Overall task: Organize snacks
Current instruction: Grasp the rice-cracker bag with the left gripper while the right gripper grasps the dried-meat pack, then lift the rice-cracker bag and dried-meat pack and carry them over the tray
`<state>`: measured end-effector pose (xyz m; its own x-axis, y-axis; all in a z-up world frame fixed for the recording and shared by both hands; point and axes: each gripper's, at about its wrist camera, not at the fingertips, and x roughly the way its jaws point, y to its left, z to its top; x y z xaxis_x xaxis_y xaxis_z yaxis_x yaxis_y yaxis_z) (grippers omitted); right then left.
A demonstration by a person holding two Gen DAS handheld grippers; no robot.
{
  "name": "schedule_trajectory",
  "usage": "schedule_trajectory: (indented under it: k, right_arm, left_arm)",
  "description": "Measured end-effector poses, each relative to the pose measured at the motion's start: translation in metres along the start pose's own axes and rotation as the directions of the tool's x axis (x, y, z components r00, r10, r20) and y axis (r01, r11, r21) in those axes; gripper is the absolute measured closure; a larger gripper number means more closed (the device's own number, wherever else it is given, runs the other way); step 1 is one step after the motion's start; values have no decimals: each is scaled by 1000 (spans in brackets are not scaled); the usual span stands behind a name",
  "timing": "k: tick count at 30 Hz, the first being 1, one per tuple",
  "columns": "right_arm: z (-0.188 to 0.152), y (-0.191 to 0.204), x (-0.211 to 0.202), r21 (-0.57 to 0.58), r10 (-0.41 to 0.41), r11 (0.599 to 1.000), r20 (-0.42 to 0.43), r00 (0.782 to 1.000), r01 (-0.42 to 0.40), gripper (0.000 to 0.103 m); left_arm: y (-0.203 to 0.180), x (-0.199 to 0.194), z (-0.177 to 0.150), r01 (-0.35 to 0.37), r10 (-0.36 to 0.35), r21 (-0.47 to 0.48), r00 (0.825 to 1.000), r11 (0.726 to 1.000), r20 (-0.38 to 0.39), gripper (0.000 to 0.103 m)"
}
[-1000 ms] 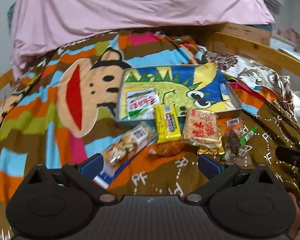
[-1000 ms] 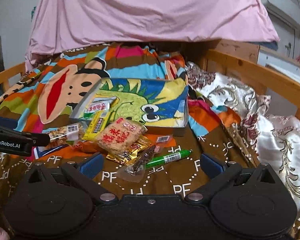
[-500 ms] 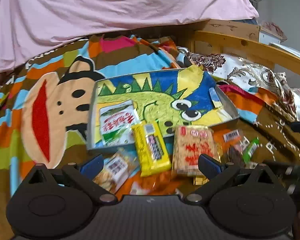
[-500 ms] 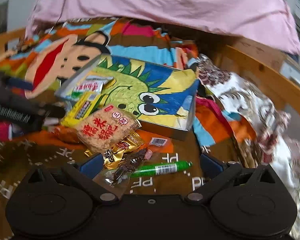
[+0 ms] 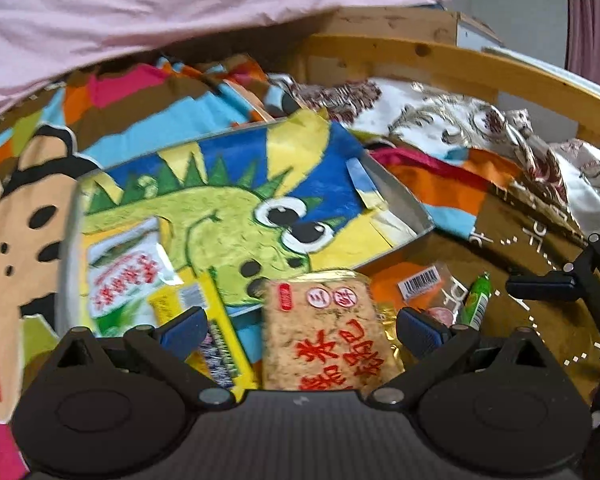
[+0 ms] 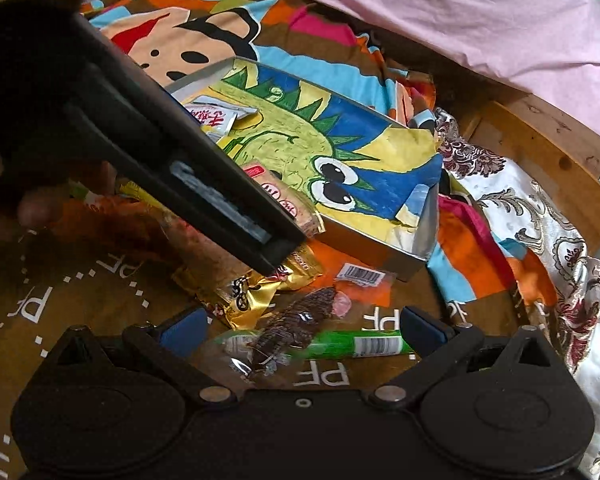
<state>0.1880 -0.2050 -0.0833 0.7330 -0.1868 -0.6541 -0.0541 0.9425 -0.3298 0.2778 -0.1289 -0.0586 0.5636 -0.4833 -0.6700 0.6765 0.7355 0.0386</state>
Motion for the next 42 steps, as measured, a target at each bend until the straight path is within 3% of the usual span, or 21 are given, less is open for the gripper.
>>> schedule_trajectory:
  k: [6,10,13,17,22,24,25,30,36,42]
  right_arm:
    - [0,8,12,-18,-8,1000,-31,999,8,1]
    - [0,5,20,8,-12,1000,-56,998,13,1]
    - [0,3,23,34,11,999,-66,998,-9,13]
    - [0,1,22,44,49,998,-62,997,-47,28]
    - [0,5,12,40,74,997,-42,996,-73,53]
    - [0,2,10,56,83,995,-43,996,-81,57]
    - [0,0,8,71,84,994,-45,995,-81,66]
    - [-3,-9,5,125,111,987,-45,993,-105,66]
    - [-2,-6,11,116,136,985,-36,990,-131,59]
    - [-4,2,2,44,100,994,-17,995,-100,68]
  left_arm:
    - [-7,20,-2,-6,9,54,999,999,-52,1]
    - [-4,25,-4,-13,16,43,998,999,-64,1]
    - [-4,24,-4,-17,20,50,998,999,-63,6]
    - [-7,23,-5,16,-11,65,996,998,-83,24]
    - [-2,20,-7,19,-20,-9,995,1000,-97,24]
    - [0,17,-8,22,-27,-41,993,999,-113,25]
    - [2,15,-10,22,-28,-59,993,998,-118,25]
    - [6,2,-18,25,-40,-110,989,994,-141,25]
    - [6,3,-22,25,-45,-130,988,991,-151,26]
    - [6,-4,-25,25,-46,-151,989,988,-138,27]
